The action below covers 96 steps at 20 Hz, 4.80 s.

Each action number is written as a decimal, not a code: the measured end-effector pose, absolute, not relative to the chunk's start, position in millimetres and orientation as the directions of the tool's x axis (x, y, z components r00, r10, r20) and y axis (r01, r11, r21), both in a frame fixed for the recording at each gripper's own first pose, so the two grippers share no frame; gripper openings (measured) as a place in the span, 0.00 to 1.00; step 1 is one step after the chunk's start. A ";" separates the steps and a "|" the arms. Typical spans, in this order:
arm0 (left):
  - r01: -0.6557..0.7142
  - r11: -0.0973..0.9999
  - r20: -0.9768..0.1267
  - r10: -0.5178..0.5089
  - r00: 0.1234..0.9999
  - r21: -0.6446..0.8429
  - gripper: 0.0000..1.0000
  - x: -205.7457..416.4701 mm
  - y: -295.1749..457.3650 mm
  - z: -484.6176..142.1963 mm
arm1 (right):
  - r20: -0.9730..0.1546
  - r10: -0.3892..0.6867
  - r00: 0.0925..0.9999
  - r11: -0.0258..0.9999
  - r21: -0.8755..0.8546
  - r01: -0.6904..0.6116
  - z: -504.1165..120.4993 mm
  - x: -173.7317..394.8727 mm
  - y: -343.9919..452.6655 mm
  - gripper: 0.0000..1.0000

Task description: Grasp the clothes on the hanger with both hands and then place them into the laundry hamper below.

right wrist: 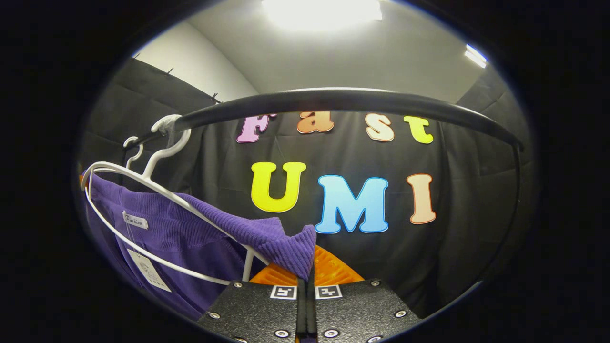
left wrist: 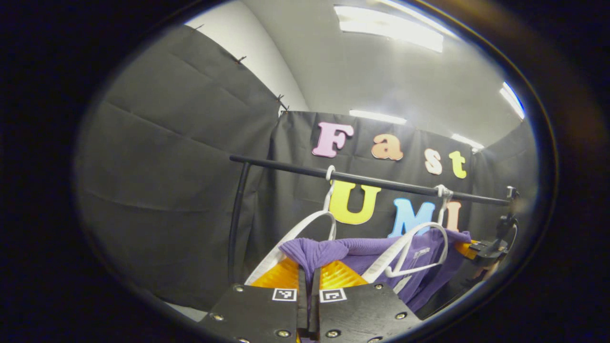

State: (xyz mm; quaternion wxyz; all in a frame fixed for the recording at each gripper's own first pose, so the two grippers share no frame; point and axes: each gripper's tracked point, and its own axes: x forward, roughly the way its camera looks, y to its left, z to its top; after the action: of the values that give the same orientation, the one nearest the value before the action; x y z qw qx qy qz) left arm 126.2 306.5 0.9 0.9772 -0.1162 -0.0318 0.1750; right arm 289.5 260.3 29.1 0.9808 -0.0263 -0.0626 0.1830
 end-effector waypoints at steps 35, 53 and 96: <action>-0.434 0.892 -0.293 0.386 0.875 -0.123 0.07 159.0 128.3 -140.5 | -0.226 0.449 0.865 0.893 0.081 -0.442 -123.2 303.7 173.0 0.00; -0.166 0.970 -0.277 0.112 0.954 -0.180 0.02 46.8 110.6 -148.2 | -0.251 0.319 0.914 0.948 0.072 -0.311 -107.3 110.6 158.2 0.00; -0.010 0.989 -0.735 -0.101 0.671 -0.146 0.02 3.5 51.1 -489.7 | -0.754 0.265 0.601 0.959 0.142 -0.245 -414.1 -2.3 192.6 0.01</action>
State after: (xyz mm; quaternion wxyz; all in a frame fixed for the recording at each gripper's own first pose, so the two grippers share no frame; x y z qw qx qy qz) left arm 3.5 51.1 -489.7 0.9114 -0.0689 0.4051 -0.0250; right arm -2.3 192.6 -414.1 0.8946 0.0118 0.4235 0.1423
